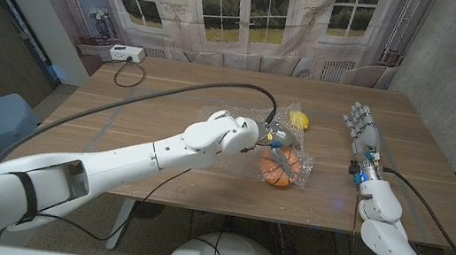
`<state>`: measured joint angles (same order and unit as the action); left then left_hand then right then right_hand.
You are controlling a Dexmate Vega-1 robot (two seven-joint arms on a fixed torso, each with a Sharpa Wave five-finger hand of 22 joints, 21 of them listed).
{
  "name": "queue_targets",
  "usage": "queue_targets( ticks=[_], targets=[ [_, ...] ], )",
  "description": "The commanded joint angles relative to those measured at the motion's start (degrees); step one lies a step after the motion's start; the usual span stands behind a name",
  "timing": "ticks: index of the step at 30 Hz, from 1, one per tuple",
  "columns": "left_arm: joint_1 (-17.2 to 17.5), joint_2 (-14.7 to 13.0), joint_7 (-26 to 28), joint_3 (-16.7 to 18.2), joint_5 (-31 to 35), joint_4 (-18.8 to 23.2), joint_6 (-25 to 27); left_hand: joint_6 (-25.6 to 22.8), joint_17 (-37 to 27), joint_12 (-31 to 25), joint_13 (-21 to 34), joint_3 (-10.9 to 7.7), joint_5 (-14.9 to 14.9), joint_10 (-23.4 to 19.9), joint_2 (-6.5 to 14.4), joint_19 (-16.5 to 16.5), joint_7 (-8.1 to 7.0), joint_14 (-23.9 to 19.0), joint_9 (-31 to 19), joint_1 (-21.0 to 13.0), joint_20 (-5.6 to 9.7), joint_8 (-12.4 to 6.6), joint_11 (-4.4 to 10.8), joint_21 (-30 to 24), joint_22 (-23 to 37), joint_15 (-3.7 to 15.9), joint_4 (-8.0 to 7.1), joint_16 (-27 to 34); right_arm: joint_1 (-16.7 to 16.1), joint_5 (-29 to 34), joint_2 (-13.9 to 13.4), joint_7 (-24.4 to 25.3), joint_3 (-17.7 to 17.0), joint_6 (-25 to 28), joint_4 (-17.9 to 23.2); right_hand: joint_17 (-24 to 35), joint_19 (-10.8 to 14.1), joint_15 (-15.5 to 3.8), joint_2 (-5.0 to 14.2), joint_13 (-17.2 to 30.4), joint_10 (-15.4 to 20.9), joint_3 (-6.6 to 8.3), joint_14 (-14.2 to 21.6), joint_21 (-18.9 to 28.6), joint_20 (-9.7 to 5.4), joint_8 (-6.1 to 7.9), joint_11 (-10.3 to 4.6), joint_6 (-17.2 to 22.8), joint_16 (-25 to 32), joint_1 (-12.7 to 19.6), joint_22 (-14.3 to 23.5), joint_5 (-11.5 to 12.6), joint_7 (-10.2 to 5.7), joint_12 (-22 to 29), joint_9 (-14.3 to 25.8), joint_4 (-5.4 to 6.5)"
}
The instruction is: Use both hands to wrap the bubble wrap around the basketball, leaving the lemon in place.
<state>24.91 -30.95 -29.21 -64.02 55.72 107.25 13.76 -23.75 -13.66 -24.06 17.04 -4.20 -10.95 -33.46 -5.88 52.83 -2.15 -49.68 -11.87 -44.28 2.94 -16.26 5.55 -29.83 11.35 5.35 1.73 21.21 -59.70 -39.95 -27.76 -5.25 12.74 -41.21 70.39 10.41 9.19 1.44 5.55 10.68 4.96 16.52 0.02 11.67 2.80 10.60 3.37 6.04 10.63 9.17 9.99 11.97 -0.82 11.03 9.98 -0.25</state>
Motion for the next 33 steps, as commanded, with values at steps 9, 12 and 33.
queue_targets(
  ticks=[9,12,33],
  targets=[
    [7.9,1.3,5.8,2.8,12.2,0.1,-1.8,-26.2,-10.6,-12.8,8.0,-15.1,-0.4,-18.8,14.3,8.8,5.32,-21.4,-5.9,-28.2,6.58,-12.02,-0.5,-10.8,1.5,7.84,8.3,8.5,-0.5,1.3,0.0,2.3,-0.6,-0.7,0.6,0.0,0.3,-0.01,-0.14,0.1,0.4,0.3,0.6,0.1,0.28,0.2,-0.07,0.4,0.5,0.2,0.3,0.4,-0.28,0.3,0.4,-0.22],
    [8.3,1.5,6.6,3.0,12.9,-0.5,-2.3,-26.6,-11.0,-13.0,8.4,-15.24,-0.2,-19.2,14.0,9.1,5.29,-22.1,-6.1,-28.7,7.04,-12.3,-0.91,-11.4,1.5,7.89,8.34,8.8,-0.4,1.2,0.1,2.4,-0.6,-0.6,0.5,0.0,0.3,0.0,-0.11,0.1,0.5,0.32,0.6,0.1,0.26,0.19,0.01,0.4,0.4,0.2,0.3,0.4,-0.31,0.4,0.4,-0.24],
    [12.2,2.9,20.0,12.3,-0.4,-0.7,-1.1,-28.9,-13.7,-13.9,10.7,-15.75,0.5,-21.0,12.6,10.2,6.66,-24.9,-6.5,-31.3,8.18,-13.21,-1.91,-14.8,2.1,7.88,8.26,10.1,2.4,0.7,-0.1,0.5,0.2,0.7,-1.9,-0.1,0.4,0.0,-0.03,0.1,0.5,0.43,0.7,0.1,0.15,0.17,-0.09,0.3,0.4,0.3,0.3,0.4,-0.32,0.3,0.4,-0.37]
  ],
)
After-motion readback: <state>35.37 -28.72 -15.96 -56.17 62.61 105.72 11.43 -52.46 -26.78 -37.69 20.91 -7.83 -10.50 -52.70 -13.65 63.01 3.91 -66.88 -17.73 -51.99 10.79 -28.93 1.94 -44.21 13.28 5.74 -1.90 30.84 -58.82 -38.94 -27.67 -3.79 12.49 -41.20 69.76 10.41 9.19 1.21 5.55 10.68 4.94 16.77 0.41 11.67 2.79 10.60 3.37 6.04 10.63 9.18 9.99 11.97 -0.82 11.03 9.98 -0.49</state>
